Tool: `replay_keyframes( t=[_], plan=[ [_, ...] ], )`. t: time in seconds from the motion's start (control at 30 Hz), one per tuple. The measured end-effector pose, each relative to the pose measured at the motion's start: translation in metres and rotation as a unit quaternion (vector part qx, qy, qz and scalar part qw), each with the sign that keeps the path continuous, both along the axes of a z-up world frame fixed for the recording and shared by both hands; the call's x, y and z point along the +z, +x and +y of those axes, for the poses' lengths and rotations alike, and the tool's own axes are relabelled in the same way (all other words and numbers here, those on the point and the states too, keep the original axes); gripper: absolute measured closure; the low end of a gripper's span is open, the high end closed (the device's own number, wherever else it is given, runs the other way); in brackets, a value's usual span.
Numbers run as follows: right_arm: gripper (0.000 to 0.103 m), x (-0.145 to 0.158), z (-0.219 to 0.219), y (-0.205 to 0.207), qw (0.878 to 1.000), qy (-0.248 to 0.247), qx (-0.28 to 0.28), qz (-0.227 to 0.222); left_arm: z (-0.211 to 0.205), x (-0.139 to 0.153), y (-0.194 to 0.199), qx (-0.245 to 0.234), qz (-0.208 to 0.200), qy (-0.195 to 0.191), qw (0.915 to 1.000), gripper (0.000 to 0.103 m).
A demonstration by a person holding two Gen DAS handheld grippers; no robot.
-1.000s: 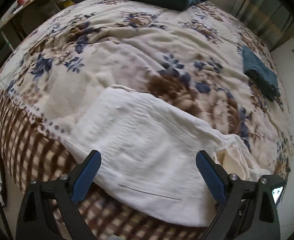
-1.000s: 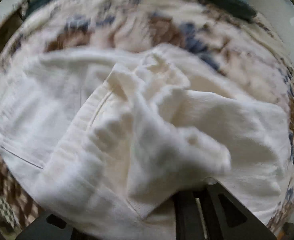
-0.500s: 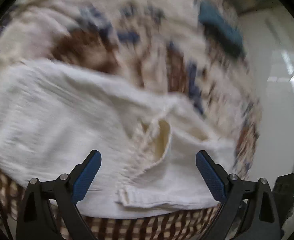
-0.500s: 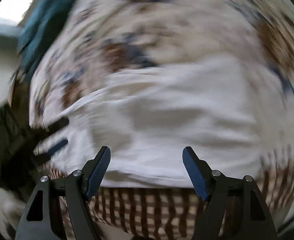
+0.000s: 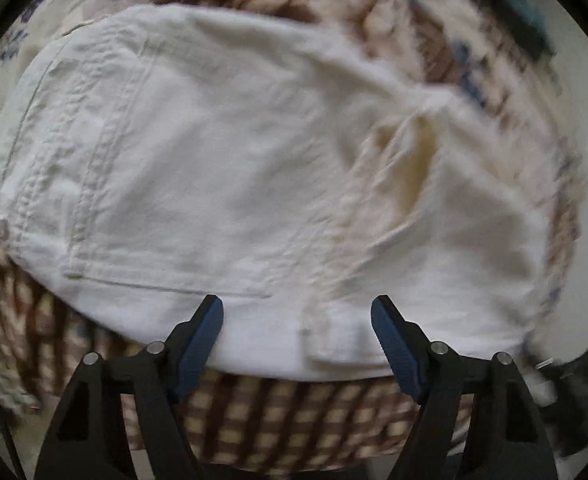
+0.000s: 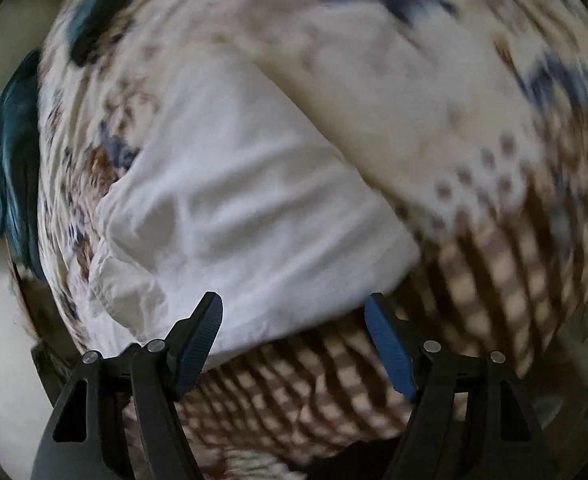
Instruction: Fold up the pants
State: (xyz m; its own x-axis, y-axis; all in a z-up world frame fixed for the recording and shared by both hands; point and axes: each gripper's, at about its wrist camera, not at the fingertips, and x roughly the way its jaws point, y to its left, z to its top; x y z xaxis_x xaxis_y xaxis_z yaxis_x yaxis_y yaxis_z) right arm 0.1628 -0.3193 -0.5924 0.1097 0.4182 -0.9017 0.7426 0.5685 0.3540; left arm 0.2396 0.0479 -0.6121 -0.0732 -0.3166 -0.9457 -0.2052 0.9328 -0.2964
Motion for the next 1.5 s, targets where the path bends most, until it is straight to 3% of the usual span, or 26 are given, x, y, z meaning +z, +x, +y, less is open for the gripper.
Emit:
replay_keyframes(
  t=[0.13, 0.17, 0.2, 0.23, 0.33, 0.37, 0.47, 0.57, 0.63, 0.67, 0.7, 0.73, 0.8, 0.9, 0.93, 0.97, 1.07, 1.17, 1.27, 1.3, 1.37, 1.4, 1.47, 1.5],
  plan=[
    [0.027, -0.029, 0.008, -0.01, 0.992, 0.096, -0.073, -0.02, -0.012, -0.019, 0.011, 0.016, 0.014, -0.051, 0.9985, 0.027],
    [0.04, -0.035, 0.011, -0.009, 0.991, 0.102, -0.084, -0.028, -0.016, -0.022, 0.011, 0.017, 0.006, -0.055, 0.9983, 0.029],
    [0.07, -0.038, 0.013, -0.009, 0.991, 0.095, -0.092, -0.03, -0.019, -0.022, 0.01, 0.012, -0.003, -0.05, 0.9987, 0.053],
    [0.079, -0.039, 0.014, -0.008, 0.993, 0.076, -0.088, -0.025, -0.024, -0.021, 0.009, -0.003, -0.012, -0.034, 0.9994, 0.071],
    [0.087, -0.023, 0.016, -0.007, 0.995, 0.046, -0.067, -0.052, -0.017, -0.015, -0.002, -0.016, -0.02, -0.016, 0.9996, 0.086],
    [0.087, -0.018, 0.018, -0.007, 0.996, 0.036, -0.054, -0.058, -0.01, -0.016, -0.01, -0.016, -0.011, -0.011, 0.9997, 0.086],
    [0.088, -0.02, 0.023, -0.007, 0.999, 0.022, -0.013, -0.045, -0.001, -0.024, -0.024, -0.011, 0.008, -0.008, 0.9999, 0.082],
    [0.084, -0.027, 0.025, 0.002, 0.999, 0.029, 0.02, -0.027, 0.002, -0.012, -0.015, -0.001, 0.006, -0.001, 1.0, 0.073],
    [0.077, -0.023, 0.022, 0.005, 0.999, 0.034, 0.026, -0.024, 0.004, 0.004, -0.005, 0.011, -0.016, -0.002, 0.9998, 0.061],
    [0.065, -0.017, 0.02, 0.006, 0.999, 0.031, 0.031, -0.022, 0.005, 0.016, 0.002, 0.014, -0.033, -0.005, 0.9993, 0.058],
    [0.052, -0.011, 0.021, 0.008, 0.999, 0.022, 0.035, -0.022, 0.005, 0.026, 0.008, 0.014, -0.052, -0.01, 0.9985, 0.048],
    [0.048, -0.001, 0.02, 0.009, 0.999, 0.007, 0.042, -0.027, 0.001, 0.035, 0.018, 0.006, -0.073, -0.024, 0.997, 0.035],
    [0.046, 0.01, 0.019, 0.009, 0.998, -0.011, 0.055, -0.032, -0.013, 0.031, 0.033, -0.017, -0.086, -0.022, 0.9959, 0.03],
    [0.046, 0.018, 0.019, 0.012, 0.997, -0.028, 0.068, -0.034, -0.041, 0.005, 0.064, -0.068, -0.083, 0.0, 0.9942, 0.034],
    [0.046, 0.017, 0.019, 0.014, 0.997, -0.033, 0.066, -0.03, -0.042, 0.0, 0.069, -0.075, -0.087, -0.002, 0.9934, 0.068],
    [0.046, 0.018, 0.017, 0.012, 0.997, -0.033, 0.062, -0.029, -0.051, -0.002, 0.075, -0.091, -0.091, 0.006, 0.9917, 0.084],
    [0.046, 0.018, 0.013, 0.013, 0.997, -0.04, 0.049, -0.033, -0.052, 0.006, 0.083, -0.117, -0.123, 0.022, 0.9853, 0.085],
    [0.046, 0.017, 0.013, 0.019, 0.996, -0.055, 0.056, -0.034, -0.051, -0.006, 0.087, -0.117, -0.114, 0.031, 0.9861, 0.085],
    [0.046, 0.012, 0.015, 0.026, 0.996, -0.051, 0.065, -0.02, -0.05, -0.011, 0.087, -0.106, -0.1, 0.023, 0.9891, 0.079],
    [0.046, 0.012, 0.016, 0.028, 0.996, -0.052, 0.069, -0.019, -0.045, -0.008, 0.085, -0.095, -0.097, 0.023, 0.9905, 0.07],
    [0.045, 0.014, 0.019, 0.035, 0.994, -0.064, 0.086, -0.019, -0.022, 0.011, 0.074, -0.061, -0.111, 0.016, 0.9918, 0.067],
    [0.038, 0.016, 0.021, 0.04, 0.993, -0.07, 0.094, -0.021, -0.012, 0.019, 0.069, -0.047, -0.119, 0.014, 0.9917, 0.063],
    [0.022, 0.019, 0.026, 0.049, 0.989, -0.087, 0.115, -0.025, 0.015, 0.035, 0.057, -0.009, -0.133, 0.03, 0.9907, 0.037],
    [0.021, 0.02, 0.029, 0.054, 0.987, -0.097, 0.126, -0.027, 0.031, 0.04, 0.049, 0.015, -0.138, 0.031, 0.9898, 0.008]
  ],
)
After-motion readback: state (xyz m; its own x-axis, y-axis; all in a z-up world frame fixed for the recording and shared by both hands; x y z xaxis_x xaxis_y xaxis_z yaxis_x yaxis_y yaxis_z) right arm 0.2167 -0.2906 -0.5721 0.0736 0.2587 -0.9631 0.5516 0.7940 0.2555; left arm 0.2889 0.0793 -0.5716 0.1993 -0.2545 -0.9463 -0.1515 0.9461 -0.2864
